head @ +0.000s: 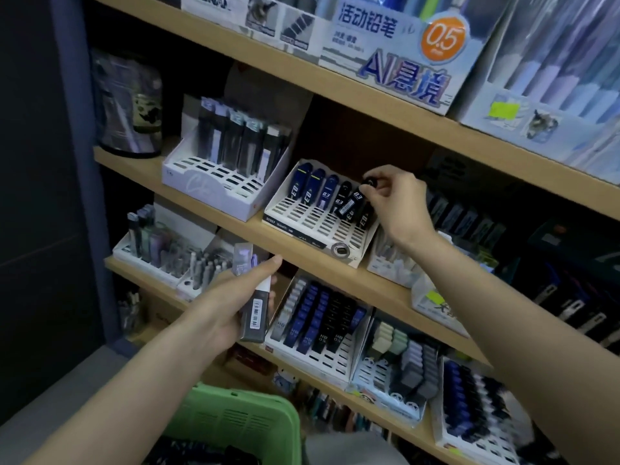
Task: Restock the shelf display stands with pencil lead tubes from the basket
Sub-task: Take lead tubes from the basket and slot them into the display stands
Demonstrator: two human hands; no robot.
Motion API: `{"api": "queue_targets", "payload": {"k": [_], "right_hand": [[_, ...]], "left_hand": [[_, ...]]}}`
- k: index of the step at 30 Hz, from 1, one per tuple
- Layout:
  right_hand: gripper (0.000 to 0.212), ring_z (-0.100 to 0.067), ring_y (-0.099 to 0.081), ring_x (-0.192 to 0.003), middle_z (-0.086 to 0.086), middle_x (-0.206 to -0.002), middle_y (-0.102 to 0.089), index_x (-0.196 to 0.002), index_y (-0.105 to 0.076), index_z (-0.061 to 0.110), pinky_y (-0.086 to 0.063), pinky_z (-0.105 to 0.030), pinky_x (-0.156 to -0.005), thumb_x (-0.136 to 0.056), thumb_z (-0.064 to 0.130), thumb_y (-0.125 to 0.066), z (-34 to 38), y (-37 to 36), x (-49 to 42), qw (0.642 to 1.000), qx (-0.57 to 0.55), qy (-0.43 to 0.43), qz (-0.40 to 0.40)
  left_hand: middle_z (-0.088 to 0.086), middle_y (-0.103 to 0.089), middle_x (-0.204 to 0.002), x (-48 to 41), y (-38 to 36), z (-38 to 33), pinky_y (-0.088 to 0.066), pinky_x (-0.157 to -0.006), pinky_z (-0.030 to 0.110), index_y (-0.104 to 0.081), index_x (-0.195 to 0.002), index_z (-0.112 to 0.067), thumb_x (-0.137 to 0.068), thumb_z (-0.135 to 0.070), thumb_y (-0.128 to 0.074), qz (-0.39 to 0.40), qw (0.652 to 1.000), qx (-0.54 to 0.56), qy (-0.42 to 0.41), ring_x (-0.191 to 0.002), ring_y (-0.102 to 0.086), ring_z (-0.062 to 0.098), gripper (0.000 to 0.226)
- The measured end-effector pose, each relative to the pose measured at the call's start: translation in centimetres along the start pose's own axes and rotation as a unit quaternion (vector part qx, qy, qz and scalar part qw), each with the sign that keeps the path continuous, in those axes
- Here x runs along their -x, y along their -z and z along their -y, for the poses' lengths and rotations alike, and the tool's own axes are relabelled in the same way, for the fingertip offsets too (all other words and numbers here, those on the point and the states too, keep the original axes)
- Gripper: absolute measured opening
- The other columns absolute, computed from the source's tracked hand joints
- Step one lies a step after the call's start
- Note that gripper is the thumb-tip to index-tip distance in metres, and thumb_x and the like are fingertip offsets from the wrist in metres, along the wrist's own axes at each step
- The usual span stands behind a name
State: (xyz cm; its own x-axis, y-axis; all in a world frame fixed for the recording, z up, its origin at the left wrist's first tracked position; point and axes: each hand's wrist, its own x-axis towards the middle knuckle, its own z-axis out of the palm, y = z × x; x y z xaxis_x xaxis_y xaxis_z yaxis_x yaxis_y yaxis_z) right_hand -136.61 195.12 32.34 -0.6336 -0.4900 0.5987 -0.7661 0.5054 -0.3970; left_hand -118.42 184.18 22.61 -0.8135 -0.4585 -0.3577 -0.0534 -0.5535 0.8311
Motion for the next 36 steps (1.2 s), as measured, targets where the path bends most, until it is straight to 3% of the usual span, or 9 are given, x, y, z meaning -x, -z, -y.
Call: {"api": "queue_targets", "payload": {"k": [2, 9, 18, 21, 26, 31, 36], "right_hand": [[0.023, -0.004, -0.054, -0.077, -0.001, -0.093, -0.061, -0.113, -0.065, 0.011, -0.040, -0.009, -0.071, -0.092, 0.018, -0.061, -0.5, -0.5, -0.9, 0.999, 0.050, 0.014, 0.008], [0.023, -0.008, -0.054, -0.092, -0.006, -0.109, -0.064, -0.114, -0.065, 0.011, -0.045, -0.019, -0.085, -0.091, 0.017, -0.062, -1.2, -1.7, -2.5, 0.997, 0.061, 0.001, 0.037], [0.026, -0.017, -0.061, -0.092, -0.006, -0.106, -0.063, -0.118, -0.063, 0.012, -0.051, -0.026, -0.082, -0.092, 0.017, -0.060, -0.8, -3.0, -3.2, 0.994, 0.054, -0.026, 0.087], [0.022, -0.024, -0.062, -0.095, -0.011, -0.108, -0.062, -0.114, -0.065, 0.012, -0.053, -0.035, -0.089, -0.092, 0.014, -0.060, -1.1, -3.0, -3.8, 0.992, 0.048, -0.049, 0.107], [0.016, -0.017, -0.063, -0.086, -0.007, -0.095, -0.062, -0.106, -0.064, 0.014, -0.054, -0.035, -0.088, -0.090, 0.011, -0.062, -1.2, -3.0, -3.7, 0.986, 0.046, -0.051, 0.150], [0.019, -0.027, -0.061, -0.094, 0.001, -0.082, -0.054, -0.090, -0.054, 0.019, -0.053, -0.044, -0.086, -0.084, 0.010, -0.069, -1.0, -3.5, -4.0, 0.989, 0.037, -0.061, 0.131], [0.015, -0.022, -0.060, -0.091, -0.003, -0.092, -0.060, -0.093, -0.058, 0.023, -0.052, -0.042, -0.086, -0.086, 0.015, -0.068, -1.0, -3.9, -3.8, 0.988, 0.080, -0.047, 0.121]], "left_hand": [[0.005, -0.056, -0.057, -0.6, 0.4, 0.0, -0.048, -0.047, 0.022, -0.058, -0.083, -0.009, -0.078, -0.031, -0.073, -0.001, 1.000, 0.010, 0.002, -0.048, -0.051, 0.015, 0.027], [0.005, -0.058, -0.063, -2.1, 1.2, 0.3, -0.047, -0.048, 0.023, -0.059, -0.082, -0.010, -0.074, -0.035, -0.076, 0.003, 1.000, 0.011, 0.002, -0.049, -0.053, 0.014, 0.031], [0.005, -0.057, -0.060, -2.9, 1.8, 0.4, -0.047, -0.043, 0.019, -0.059, -0.084, -0.009, -0.075, -0.033, -0.076, 0.006, 1.000, 0.023, 0.019, -0.046, -0.052, 0.013, 0.030], [0.003, -0.058, -0.059, -3.2, 2.0, 0.6, -0.048, -0.046, 0.020, -0.061, -0.081, -0.009, -0.076, -0.033, -0.075, 0.003, 1.000, 0.022, 0.017, -0.048, -0.052, 0.013, 0.028], [0.004, -0.058, -0.063, -3.3, 2.3, 0.7, -0.047, -0.042, 0.018, -0.062, -0.086, -0.008, -0.078, -0.030, -0.074, -0.001, 0.999, 0.026, 0.021, -0.045, -0.052, 0.011, 0.027], [0.005, -0.059, -0.067, -3.6, 2.1, 0.8, -0.049, -0.049, 0.023, -0.061, -0.086, -0.010, -0.077, -0.031, -0.075, 0.005, 1.000, 0.019, 0.016, -0.053, -0.053, 0.013, 0.027], [0.005, -0.058, -0.065, -3.5, 1.7, 0.8, -0.047, -0.053, 0.024, -0.058, -0.082, -0.011, -0.079, -0.030, -0.074, 0.017, 0.999, 0.020, 0.021, -0.052, -0.051, 0.014, 0.024]]}}
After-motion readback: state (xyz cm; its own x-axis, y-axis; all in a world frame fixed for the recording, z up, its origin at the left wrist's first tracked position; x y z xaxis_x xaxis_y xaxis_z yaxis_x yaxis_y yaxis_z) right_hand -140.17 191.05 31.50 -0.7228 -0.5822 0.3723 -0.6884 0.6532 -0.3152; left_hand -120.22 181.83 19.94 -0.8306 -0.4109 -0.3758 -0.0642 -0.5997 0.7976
